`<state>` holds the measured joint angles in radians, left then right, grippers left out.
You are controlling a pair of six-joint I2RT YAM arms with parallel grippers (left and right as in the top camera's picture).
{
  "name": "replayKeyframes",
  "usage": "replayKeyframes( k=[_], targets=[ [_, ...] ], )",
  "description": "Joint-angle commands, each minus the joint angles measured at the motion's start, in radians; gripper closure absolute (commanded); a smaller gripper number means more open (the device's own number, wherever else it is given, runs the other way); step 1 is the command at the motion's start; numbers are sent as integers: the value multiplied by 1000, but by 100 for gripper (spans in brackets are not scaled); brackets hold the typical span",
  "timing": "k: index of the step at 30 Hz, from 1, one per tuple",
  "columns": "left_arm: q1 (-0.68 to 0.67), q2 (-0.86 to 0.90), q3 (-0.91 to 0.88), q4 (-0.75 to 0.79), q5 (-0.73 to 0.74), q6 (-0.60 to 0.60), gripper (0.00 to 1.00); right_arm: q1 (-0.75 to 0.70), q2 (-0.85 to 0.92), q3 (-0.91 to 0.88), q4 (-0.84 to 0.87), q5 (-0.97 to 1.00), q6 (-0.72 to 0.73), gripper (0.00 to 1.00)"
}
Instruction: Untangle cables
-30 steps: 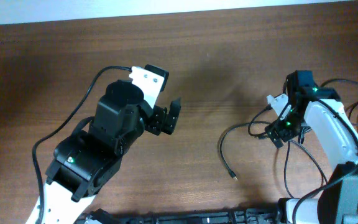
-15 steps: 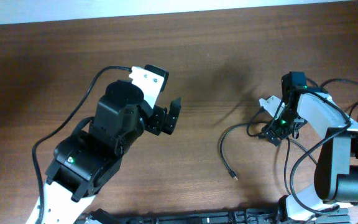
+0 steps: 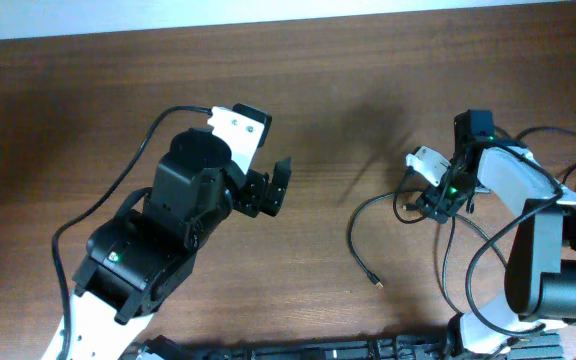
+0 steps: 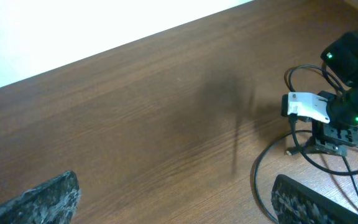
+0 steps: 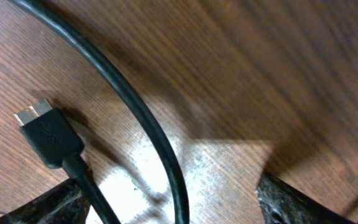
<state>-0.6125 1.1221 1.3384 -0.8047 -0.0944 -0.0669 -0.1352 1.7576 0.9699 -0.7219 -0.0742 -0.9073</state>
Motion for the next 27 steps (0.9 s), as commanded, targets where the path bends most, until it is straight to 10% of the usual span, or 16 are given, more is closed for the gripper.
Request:
replayKeyframes(
  k=[1,4,13,20,27],
  targets=[
    [0,-2,7,2,-8,16,1,-3,76,-18,-9,-79,-13,28],
    [0,-2,7,2,-8,16,1,-3,81,-18,-27,-128,-12,96],
    [0,-2,7,2,-8,16,1,-3,79,44,-60,-403,125,96],
    [0,-2,7,2,-8,16,1,-3,79,446,-33,-416,643,96],
    [0,-2,7,2,-8,16,1,-24,79,655,590,-330,1355,96]
  ],
)
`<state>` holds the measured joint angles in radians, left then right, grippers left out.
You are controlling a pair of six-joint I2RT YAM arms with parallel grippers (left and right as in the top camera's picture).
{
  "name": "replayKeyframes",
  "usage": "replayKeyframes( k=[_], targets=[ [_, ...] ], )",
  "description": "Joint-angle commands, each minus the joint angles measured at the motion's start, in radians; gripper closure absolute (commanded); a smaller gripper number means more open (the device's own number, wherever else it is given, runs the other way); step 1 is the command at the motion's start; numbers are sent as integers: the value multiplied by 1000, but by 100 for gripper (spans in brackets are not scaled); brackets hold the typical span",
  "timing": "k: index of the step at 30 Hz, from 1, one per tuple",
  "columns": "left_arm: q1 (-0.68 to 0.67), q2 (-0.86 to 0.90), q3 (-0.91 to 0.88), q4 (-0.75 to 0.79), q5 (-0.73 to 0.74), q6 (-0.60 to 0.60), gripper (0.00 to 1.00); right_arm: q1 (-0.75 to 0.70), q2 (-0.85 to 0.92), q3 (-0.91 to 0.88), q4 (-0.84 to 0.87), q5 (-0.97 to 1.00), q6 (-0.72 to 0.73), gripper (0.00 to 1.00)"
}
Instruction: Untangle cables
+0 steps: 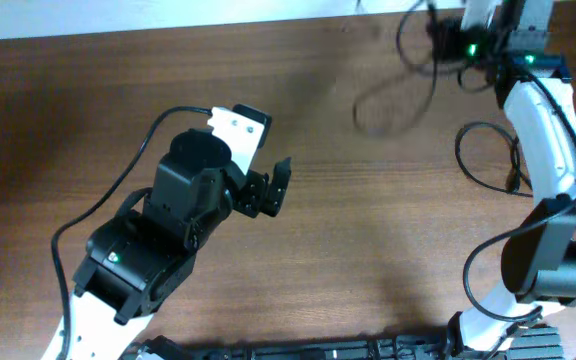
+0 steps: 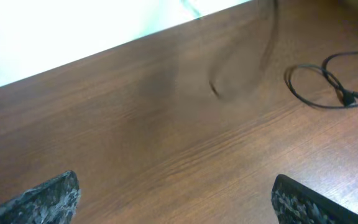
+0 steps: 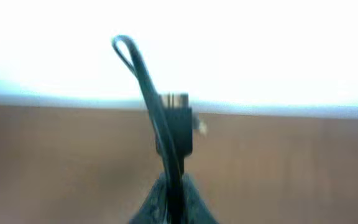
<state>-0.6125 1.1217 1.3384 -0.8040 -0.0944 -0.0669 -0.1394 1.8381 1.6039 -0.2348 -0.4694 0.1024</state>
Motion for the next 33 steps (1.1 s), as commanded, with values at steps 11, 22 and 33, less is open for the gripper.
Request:
replayKeyframes(
  k=[11,22,33],
  targets=[
    [0,-2,7,1,-8,16,1,-181,-1,21,68,473,833,96],
    [0,-2,7,1,-8,16,1,-259,120,21,28,694,977,96],
    [0,-2,7,1,-8,16,1,-304,210,21,-219,496,840,1]
  ],
)
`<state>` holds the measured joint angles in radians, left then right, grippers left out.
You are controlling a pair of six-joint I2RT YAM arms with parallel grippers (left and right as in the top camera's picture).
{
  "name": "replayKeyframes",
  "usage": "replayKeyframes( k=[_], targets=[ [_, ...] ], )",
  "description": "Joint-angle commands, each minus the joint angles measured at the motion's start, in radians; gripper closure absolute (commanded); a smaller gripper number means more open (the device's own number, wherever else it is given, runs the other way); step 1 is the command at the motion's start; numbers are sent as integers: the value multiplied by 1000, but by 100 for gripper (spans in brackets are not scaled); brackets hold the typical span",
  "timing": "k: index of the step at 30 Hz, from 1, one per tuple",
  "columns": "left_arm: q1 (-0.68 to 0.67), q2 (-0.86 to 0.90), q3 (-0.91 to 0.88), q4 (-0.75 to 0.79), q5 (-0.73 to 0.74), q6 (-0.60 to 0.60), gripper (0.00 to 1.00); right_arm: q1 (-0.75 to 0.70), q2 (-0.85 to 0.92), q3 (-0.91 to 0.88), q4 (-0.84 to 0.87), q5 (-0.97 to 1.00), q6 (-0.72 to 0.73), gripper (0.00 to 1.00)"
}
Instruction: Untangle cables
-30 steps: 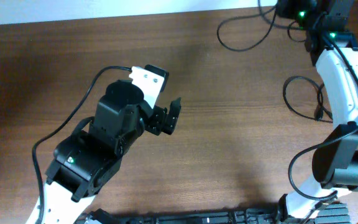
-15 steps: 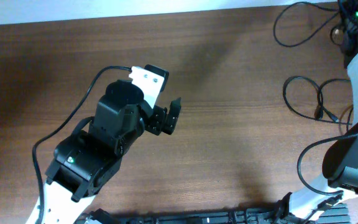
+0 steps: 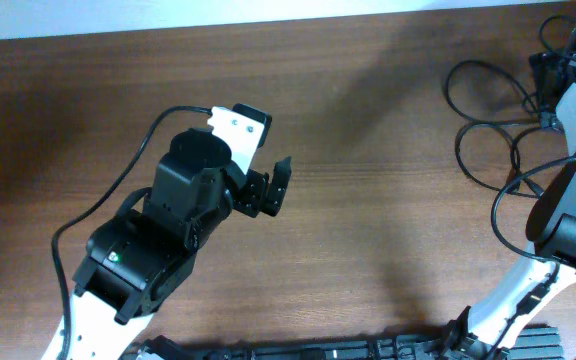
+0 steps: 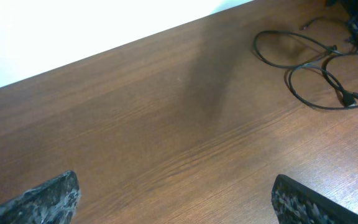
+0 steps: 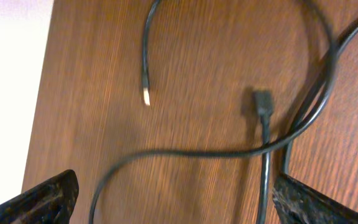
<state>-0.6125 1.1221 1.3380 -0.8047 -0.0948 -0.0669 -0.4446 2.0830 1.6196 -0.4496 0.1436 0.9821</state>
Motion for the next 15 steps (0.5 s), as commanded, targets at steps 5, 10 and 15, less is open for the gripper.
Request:
replayKeyframes(
  k=[5,10,15],
  targets=[
    [0,-2,7,2,-7,16,1,5,-147,5,81,-583,-387,1],
    [0,-2,7,2,-7,16,1,59,-282,5,-10,-529,-557,1],
    [0,-2,7,2,-7,16,1,204,-397,5,-204,-277,-811,1]
  ],
)
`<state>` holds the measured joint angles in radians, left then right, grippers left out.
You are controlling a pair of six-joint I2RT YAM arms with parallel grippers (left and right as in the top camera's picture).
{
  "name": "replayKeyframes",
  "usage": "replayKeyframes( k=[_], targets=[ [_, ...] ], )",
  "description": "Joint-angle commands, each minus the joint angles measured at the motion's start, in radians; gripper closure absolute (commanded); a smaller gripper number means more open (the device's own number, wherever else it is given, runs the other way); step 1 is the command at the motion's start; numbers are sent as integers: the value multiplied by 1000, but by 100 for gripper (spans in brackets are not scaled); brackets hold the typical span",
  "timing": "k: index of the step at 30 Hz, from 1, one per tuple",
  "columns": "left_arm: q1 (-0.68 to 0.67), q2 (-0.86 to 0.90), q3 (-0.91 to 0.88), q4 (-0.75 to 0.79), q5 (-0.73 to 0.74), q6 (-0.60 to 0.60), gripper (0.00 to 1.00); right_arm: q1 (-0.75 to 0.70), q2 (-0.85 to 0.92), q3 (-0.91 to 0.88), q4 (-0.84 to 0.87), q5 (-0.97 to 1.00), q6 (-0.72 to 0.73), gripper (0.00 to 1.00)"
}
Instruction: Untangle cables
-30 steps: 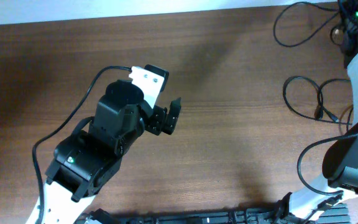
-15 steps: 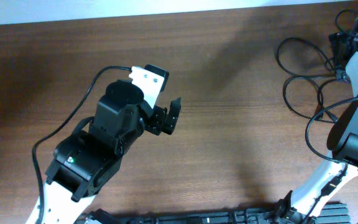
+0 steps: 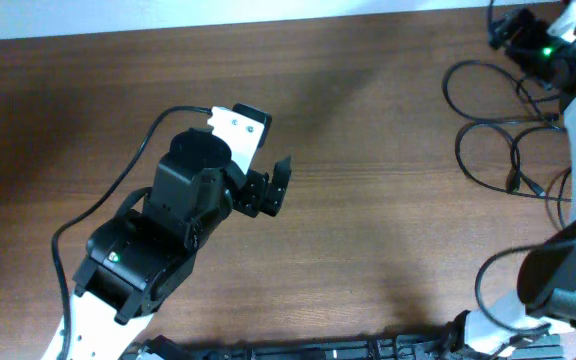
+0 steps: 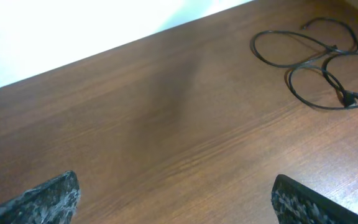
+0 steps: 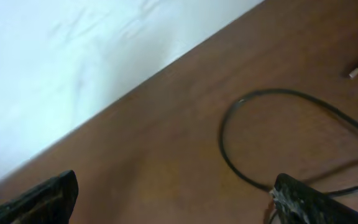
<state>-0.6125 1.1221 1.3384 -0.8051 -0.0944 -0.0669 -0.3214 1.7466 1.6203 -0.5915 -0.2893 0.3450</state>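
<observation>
Black cables [image 3: 457, 150] lie in loose, overlapping loops on the right side of the brown table [image 3: 368, 230]. The left wrist view shows the same loops [image 4: 289, 78] far off at its upper right, with a plug [image 4: 347, 96] on one. My right gripper [image 3: 501, 30] is open at the back right edge, beyond the loops. In its own view the right gripper [image 5: 179, 202] holds nothing, and one cable loop [image 5: 221, 140] lies on the wood ahead of it. My left gripper [image 3: 273, 190] hangs open over bare wood left of centre; the left gripper [image 4: 176, 205] is empty in its own view too.
A white wall [image 5: 73, 62] rises behind the table's back edge, close to the right gripper. A black cable of the left arm [image 3: 118, 190] curves along that arm. Dark equipment [image 3: 318, 350] lines the front edge.
My right gripper has moved left along the back edge, and its camera now faces the wall and back edge instead of looking down on the loops. The cables and left arm have not moved.
My right gripper was first open, low over cables at the table's centre right. Then it was shut on a cable held up at the back edge, the cable dangling. Later it was open at the back right corner, with that cable lying in loops beside the others.
</observation>
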Motion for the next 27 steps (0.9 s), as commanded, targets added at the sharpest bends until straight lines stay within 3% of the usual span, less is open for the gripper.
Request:
replayKeyframes(
  k=[1,7,10,15,27],
  targets=[
    [0,-2,7,2,-8,16,1,109,-68,4,-72,171,-196,1],
    [0,-2,7,2,-8,16,1,368,-80,4,-61,365,-236,1],
    [0,-2,7,2,-8,16,1,431,-80,4,-75,417,-236,1],
    [0,-2,7,2,-8,16,1,446,-70,4,-174,406,-237,1],
    [0,-2,7,2,-8,16,1,446,-70,4,-176,406,-237,1]
  ],
)
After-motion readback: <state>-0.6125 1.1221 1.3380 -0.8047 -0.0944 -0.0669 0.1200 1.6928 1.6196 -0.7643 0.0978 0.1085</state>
